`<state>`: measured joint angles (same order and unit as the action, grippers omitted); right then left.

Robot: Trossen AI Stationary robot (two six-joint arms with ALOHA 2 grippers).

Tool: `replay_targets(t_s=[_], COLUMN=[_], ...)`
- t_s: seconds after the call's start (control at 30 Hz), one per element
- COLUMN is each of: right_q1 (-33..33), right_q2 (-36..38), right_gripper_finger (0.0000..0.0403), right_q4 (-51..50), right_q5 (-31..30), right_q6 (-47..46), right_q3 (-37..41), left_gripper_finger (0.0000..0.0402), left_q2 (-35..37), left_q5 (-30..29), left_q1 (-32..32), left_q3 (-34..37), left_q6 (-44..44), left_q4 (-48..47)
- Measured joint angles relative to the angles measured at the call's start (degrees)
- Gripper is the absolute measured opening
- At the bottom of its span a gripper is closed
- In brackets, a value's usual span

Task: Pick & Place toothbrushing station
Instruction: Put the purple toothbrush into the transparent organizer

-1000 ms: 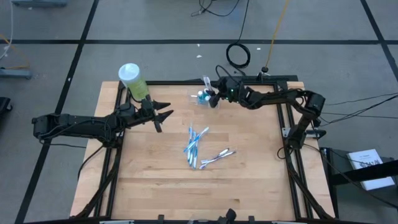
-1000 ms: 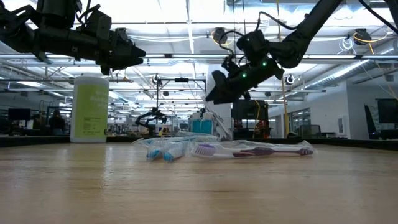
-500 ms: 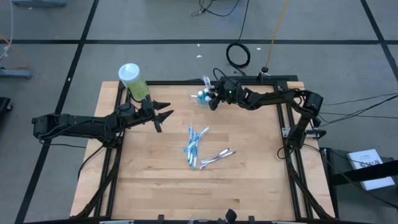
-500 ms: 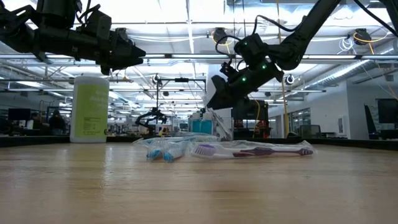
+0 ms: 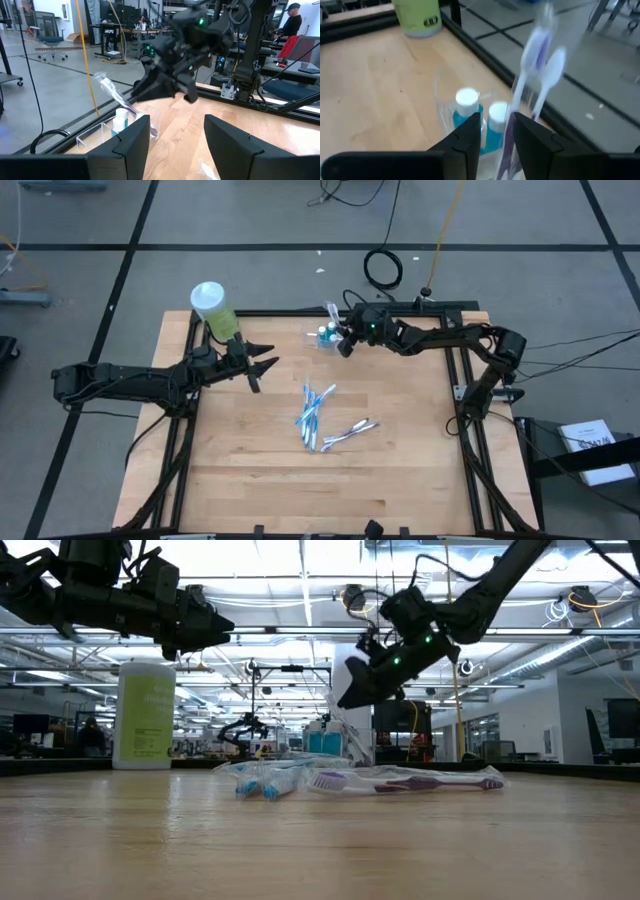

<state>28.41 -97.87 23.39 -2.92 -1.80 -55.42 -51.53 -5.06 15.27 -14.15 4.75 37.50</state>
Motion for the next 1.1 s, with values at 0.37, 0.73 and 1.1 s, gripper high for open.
replay_targets(t_s=[0.37,0.73,1.1], right_q1=[-16.4,-39.6,-41.3], right_q2=[11.2,-0.9,-7.6], right_gripper_finger=[0.0153,0.0175,0.0155], right_q4=[-16.9,-22.4,-20.4], right_q5=[8.3,1.6,1.5], right_q6=[9.4,3.3,-0.4], right_q3=[0.0,0.0,-0.1], left_gripper_finger=[0.0196,0.0196,0.0196], left_q2=[0.0,0.0,0.0], left_q5=[0.0,0.0,0.0], left_q1=[0.0,0.0,0.0], left_q3=[0.0,0.0,0.0], left_q6=[0.0,0.0,0.0], left_q4=[0.0,0.0,0.0])
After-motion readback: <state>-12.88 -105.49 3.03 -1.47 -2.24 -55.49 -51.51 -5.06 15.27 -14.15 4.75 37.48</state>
